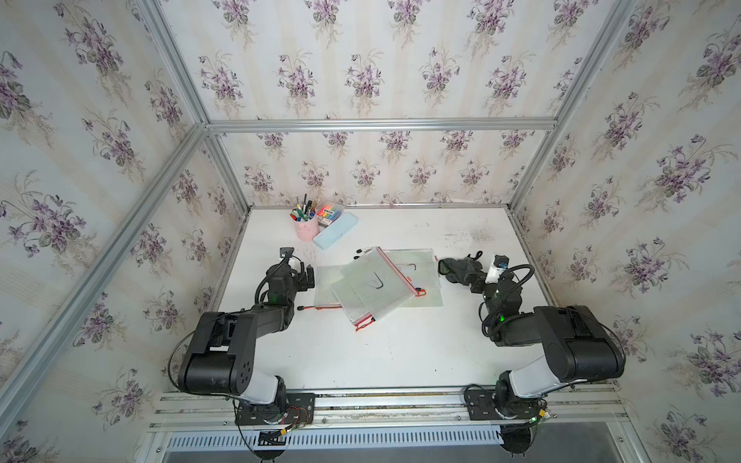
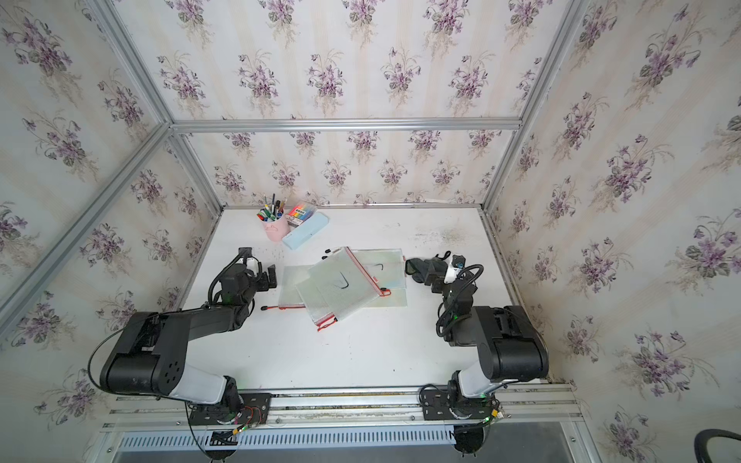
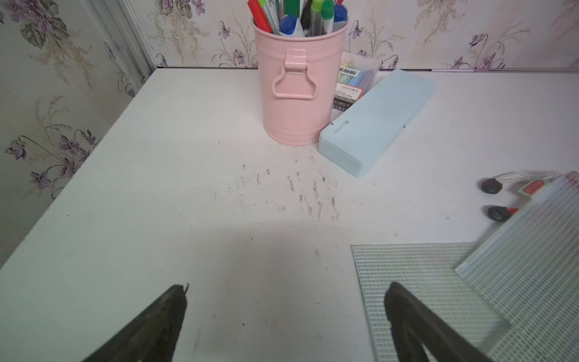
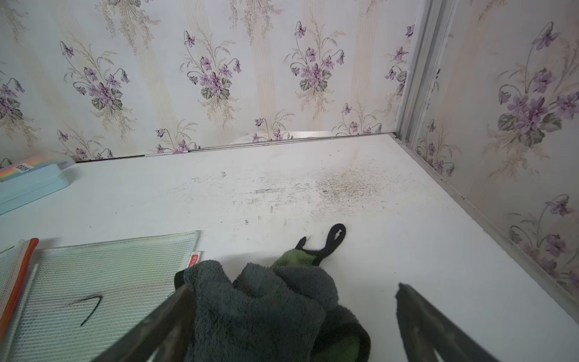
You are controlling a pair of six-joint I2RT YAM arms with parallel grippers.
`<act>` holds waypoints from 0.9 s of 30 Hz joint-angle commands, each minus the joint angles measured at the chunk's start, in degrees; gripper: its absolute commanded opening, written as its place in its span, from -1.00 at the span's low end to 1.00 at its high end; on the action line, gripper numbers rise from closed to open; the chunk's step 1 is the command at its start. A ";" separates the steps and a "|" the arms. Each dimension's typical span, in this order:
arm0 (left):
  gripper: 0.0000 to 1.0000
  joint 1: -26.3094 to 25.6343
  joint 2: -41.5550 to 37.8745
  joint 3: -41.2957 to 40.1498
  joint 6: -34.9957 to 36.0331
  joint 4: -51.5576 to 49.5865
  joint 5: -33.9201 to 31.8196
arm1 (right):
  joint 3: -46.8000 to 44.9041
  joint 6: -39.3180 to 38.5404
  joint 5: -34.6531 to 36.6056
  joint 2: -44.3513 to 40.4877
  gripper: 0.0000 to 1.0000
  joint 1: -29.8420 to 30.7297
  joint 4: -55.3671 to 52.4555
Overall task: Wipe the document bag
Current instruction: Pick up the document bag from the center of the board.
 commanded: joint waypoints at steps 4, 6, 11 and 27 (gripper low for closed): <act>1.00 0.05 -0.06 0.22 0.02 1.23 0.16 | -0.10 -0.52 0.17 -0.30 1.00 -0.04 1.18; 1.00 0.05 -0.04 0.23 0.06 1.32 0.15 | -0.07 -0.55 0.17 -0.33 1.00 -0.04 1.18; 1.00 0.06 -0.01 0.21 0.07 1.31 0.17 | 0.27 -0.46 0.16 -0.17 1.00 -0.03 0.66; 1.00 -0.03 -1.87 2.42 0.25 -3.68 -0.02 | 2.90 2.68 7.50 -4.23 0.99 -0.06 -7.30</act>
